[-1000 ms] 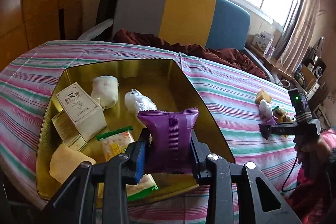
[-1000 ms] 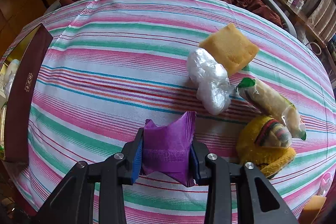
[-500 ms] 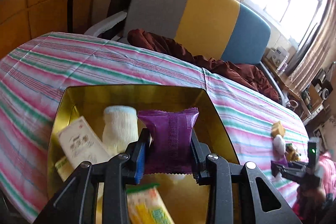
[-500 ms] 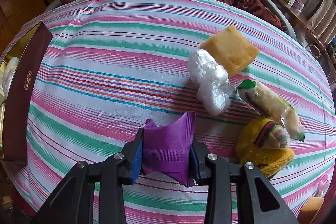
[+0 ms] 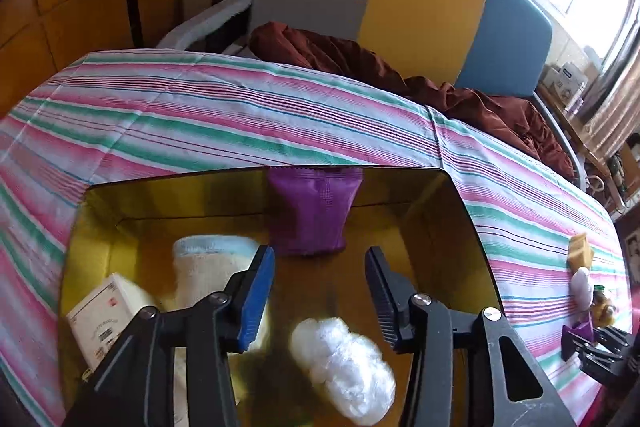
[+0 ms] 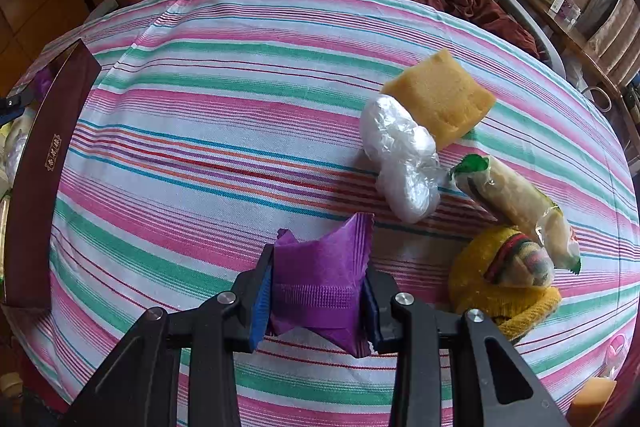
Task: Organize objects
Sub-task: 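Carry the purple packet into the gold tray and open the right tool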
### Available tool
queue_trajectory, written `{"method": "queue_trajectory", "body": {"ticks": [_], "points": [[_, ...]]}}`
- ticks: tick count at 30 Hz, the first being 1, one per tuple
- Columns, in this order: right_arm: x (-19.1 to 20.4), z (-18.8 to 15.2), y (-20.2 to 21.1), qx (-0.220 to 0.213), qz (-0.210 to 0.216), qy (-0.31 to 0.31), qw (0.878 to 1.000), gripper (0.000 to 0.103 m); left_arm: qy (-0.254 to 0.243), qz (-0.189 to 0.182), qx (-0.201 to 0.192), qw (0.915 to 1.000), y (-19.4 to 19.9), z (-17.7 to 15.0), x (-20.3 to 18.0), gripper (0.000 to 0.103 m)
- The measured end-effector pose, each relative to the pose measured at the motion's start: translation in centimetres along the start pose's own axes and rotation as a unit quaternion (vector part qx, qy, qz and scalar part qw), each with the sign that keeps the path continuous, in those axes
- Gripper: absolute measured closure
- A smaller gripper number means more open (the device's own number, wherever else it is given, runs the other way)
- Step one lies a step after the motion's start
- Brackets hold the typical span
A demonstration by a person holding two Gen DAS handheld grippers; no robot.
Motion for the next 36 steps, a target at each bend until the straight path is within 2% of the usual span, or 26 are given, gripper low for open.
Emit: {"method": "queue_trajectory", "body": {"ticks": [6,8,11,14,16,22,27,32,36], "points": [[0.5,0.0,0.2,-0.001,-0.008,0.005,1.0,0.066,-0.002,0.015,-0.055,0.9984,5.1,-2.1,1.9,0.054],[0.5,0.2,0.2,-0.002,-0.014,0.008,1.0,0.066,-0.001,0.02,-0.073,0.9971,7.0,-3.4,2.8,0.05],[0.7,0.7,0.3,-0.007,-0.019,0.014,1.0,0.067,-0.005,0.035,-0.093,0.995,9.2,-5.3,4.2,0.048],[2.4,1.5,1.8,-0.036,-0.007,0.015,0.999,0.067,-0.008,0.055,-0.106,0.9928,11.0,-7.0,5.7,0.046],[4.3,2.7,2.9,-0.061,0.017,0.018,0.998,0.067,-0.004,0.062,-0.111,0.9918,11.8,-7.9,6.7,0.045],[16.6,4.2,4.6,-0.093,0.084,0.104,0.987,0.067,0.001,0.086,-0.119,0.9892,13.2,-10.0,9.0,0.044],[25.7,5.6,3.0,-0.08,0.14,0.151,0.975,0.067,0.008,0.1,-0.129,0.9866,14.1,-10.6,10.5,0.042],[31.6,6.9,-0.2,-0.058,0.175,0.166,0.969,0.066,0.016,0.107,-0.128,0.9858,14.4,-11.0,11.6,0.042],[34.4,7.1,-2.7,-0.035,0.187,0.167,0.967,0.062,0.024,0.113,-0.122,0.9858,14.0,-11.1,12.2,0.04]]}}
Point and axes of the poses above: each gripper's, at about its wrist camera, not at the fingertips, and y roughly against the way its jaws point, x to its left, z to its top, the point moved 6 cm from there along -y, roughly the way its jaws point, and after that the axes turned 14 degrees about z, right-handed, at the moved point
